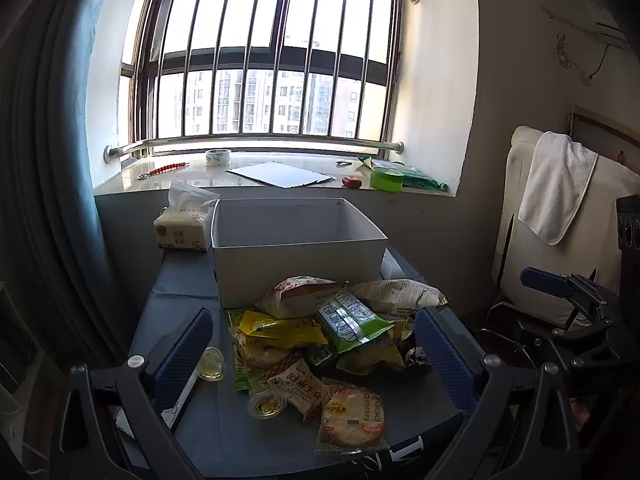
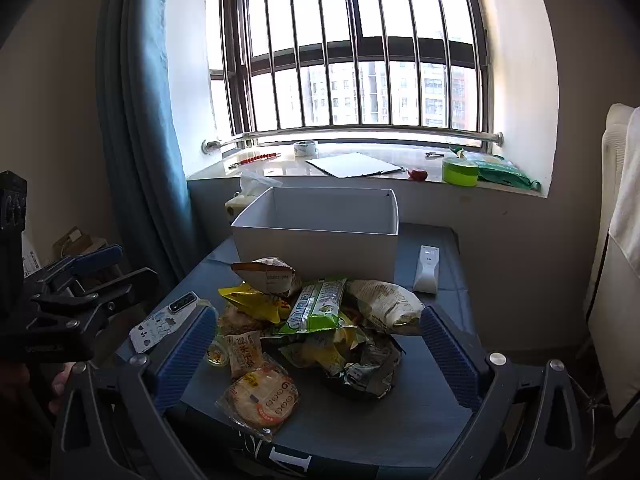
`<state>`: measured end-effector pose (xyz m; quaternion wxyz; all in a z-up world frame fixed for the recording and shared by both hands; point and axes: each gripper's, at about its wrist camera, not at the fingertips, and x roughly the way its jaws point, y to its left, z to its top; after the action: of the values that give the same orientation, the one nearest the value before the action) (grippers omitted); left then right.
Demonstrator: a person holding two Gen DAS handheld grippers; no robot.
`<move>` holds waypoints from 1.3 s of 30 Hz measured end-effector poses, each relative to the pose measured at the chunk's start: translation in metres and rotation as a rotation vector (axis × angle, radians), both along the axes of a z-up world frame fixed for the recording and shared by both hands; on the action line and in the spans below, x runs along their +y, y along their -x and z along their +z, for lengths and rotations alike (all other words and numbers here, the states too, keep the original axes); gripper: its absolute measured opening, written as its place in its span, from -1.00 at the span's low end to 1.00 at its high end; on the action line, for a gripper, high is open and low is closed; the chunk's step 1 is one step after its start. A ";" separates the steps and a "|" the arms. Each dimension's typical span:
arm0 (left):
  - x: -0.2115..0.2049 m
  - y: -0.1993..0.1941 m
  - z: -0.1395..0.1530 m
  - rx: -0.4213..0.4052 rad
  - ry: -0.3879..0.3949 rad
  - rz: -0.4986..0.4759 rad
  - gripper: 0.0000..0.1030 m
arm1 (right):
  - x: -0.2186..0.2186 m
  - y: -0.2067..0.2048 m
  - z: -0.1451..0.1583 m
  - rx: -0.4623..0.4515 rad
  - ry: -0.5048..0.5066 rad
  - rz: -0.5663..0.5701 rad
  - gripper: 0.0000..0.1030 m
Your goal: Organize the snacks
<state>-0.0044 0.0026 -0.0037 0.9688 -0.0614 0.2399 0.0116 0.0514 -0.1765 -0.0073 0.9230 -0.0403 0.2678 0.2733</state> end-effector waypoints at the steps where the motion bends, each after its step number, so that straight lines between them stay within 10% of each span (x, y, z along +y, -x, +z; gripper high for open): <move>1: 0.000 0.000 -0.001 0.000 0.001 0.001 1.00 | 0.001 0.000 0.000 0.001 0.000 0.000 1.00; 39: 0.008 -0.001 -0.005 0.018 0.006 0.022 0.99 | 0.002 0.000 -0.002 0.010 0.005 0.004 1.00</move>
<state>-0.0037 0.0104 -0.0092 0.9662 -0.0670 0.2480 0.0218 0.0511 -0.1743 -0.0096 0.9210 -0.0419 0.2730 0.2747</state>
